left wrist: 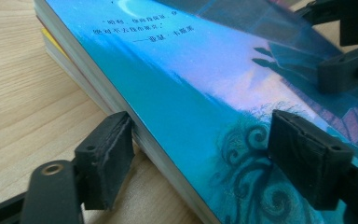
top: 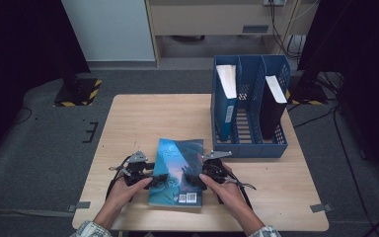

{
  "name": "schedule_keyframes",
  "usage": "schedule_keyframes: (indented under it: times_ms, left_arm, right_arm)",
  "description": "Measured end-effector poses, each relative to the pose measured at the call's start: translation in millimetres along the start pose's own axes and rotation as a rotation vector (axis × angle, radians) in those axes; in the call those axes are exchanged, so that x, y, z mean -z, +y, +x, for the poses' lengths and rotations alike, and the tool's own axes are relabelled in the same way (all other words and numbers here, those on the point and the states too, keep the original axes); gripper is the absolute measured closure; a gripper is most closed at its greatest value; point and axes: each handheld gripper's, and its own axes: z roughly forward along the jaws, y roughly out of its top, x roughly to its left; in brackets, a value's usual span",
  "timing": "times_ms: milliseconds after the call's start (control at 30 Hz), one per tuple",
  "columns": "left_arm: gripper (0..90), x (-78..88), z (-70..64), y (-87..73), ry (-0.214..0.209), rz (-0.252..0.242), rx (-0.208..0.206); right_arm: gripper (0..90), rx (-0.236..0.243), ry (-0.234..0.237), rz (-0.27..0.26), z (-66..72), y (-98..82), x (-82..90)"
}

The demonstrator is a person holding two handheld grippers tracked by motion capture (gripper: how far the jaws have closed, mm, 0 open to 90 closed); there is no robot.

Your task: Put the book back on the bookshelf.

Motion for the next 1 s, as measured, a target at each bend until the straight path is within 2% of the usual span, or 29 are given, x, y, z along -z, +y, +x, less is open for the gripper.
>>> schedule_keyframes:
  times_ms: [67, 167, 300, 433, 700, 800, 1000]
  left_arm:
    - [25.4, 0.9, 0.5, 0.0, 0.001, -0.005, 0.003]
    - [31.0, 2.6, 1.1, 0.2, 0.002, -0.01, 0.004]
    - [35.0, 4.1, 1.3, 0.7, 0.001, -0.008, 0.016]
    - [37.6, 6.0, 0.3, 2.8, 0.01, 0.003, 0.003]
    - [46.5, 10.4, 0.1, 6.2, 0.022, 0.006, 0.015]
    - [49.7, 11.8, -1.3, 8.1, 0.026, 0.013, 0.006]
    - [54.4, 15.4, -0.5, 10.4, 0.03, 0.028, 0.023]
  right_arm:
    - [17.8, 0.008, -0.001, -0.014, 1.4, 2.5, 0.8]
    - [18.1, 0.018, -0.007, 0.004, 2.6, 4.2, -3.1]
    - [19.0, 0.016, 0.01, 0.008, 5.2, 7.0, -5.8]
    - [21.0, 0.035, -0.007, 0.027, 8.3, 10.8, -7.9]
    - [29.1, 0.019, -0.012, 0.037, 9.0, 14.5, -8.8]
    - [36.6, -0.003, 0.026, 0.036, 9.1, 15.9, -10.8]
    - [40.9, -0.011, 0.019, 0.04, 11.7, 19.6, -11.7]
